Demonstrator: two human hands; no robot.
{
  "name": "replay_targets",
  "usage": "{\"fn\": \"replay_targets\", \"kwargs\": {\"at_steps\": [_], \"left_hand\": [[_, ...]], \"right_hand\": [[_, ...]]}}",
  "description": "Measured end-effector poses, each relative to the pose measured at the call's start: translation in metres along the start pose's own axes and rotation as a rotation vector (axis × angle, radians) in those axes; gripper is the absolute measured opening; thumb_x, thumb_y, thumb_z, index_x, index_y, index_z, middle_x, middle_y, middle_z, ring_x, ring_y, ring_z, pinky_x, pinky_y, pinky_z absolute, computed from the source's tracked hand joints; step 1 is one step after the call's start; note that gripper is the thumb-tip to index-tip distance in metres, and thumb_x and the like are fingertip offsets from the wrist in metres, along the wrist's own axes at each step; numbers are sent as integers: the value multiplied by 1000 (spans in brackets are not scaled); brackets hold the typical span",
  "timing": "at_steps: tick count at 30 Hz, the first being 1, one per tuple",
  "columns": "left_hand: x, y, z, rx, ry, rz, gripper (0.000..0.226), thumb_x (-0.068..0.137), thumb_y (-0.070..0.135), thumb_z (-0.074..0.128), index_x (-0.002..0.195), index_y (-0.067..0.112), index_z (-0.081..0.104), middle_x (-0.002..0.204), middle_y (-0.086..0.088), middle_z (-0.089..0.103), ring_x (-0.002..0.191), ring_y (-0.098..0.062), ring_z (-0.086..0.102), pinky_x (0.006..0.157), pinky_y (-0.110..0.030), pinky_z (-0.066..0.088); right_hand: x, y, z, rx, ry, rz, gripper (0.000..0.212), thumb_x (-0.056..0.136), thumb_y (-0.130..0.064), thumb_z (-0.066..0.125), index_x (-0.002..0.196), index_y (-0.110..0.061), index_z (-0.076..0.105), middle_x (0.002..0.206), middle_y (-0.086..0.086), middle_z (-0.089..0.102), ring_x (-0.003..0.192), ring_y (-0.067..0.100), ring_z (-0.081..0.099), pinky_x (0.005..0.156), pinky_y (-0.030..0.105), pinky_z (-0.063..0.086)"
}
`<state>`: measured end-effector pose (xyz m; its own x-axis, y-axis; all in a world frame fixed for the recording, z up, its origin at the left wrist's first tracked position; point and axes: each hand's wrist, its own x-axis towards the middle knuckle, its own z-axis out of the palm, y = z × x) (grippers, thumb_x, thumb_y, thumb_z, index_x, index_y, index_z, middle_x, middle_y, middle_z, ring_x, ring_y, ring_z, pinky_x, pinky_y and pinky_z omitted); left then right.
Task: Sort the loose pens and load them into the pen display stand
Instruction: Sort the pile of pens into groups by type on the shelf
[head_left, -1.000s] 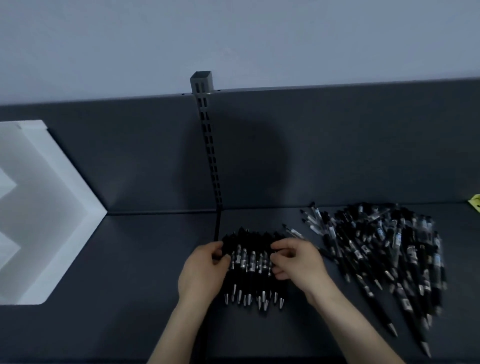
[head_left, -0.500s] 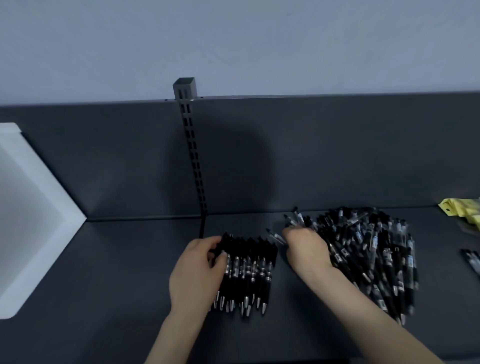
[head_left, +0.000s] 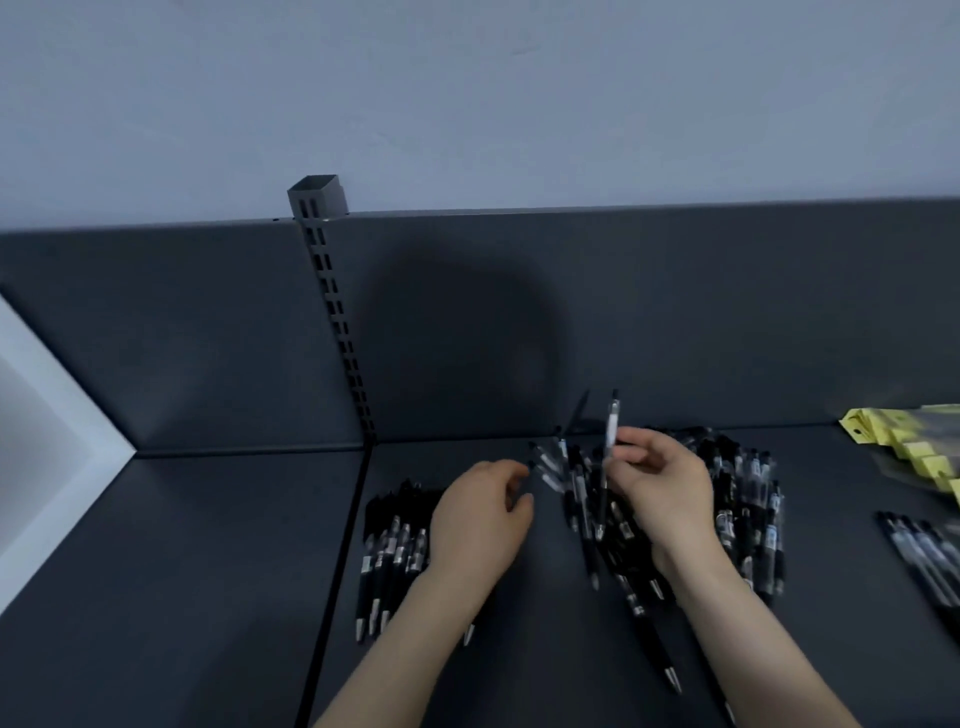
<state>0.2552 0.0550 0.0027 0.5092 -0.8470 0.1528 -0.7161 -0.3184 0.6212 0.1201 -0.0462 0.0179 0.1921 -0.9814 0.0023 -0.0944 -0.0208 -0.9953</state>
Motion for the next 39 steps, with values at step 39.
{"fn": "replay_targets", "kwargs": {"at_steps": [39], "left_hand": [[-46, 206, 154, -460, -484, -30, 41, 89, 16, 68, 128, 20, 57, 89, 12, 63, 62, -8, 68, 71, -28, 60]], "right_hand": [[-22, 40, -287, -353, 326, 82, 25, 77, -3, 66, 91, -22, 72, 75, -7, 70, 72, 10, 65, 80, 38, 55]]}}
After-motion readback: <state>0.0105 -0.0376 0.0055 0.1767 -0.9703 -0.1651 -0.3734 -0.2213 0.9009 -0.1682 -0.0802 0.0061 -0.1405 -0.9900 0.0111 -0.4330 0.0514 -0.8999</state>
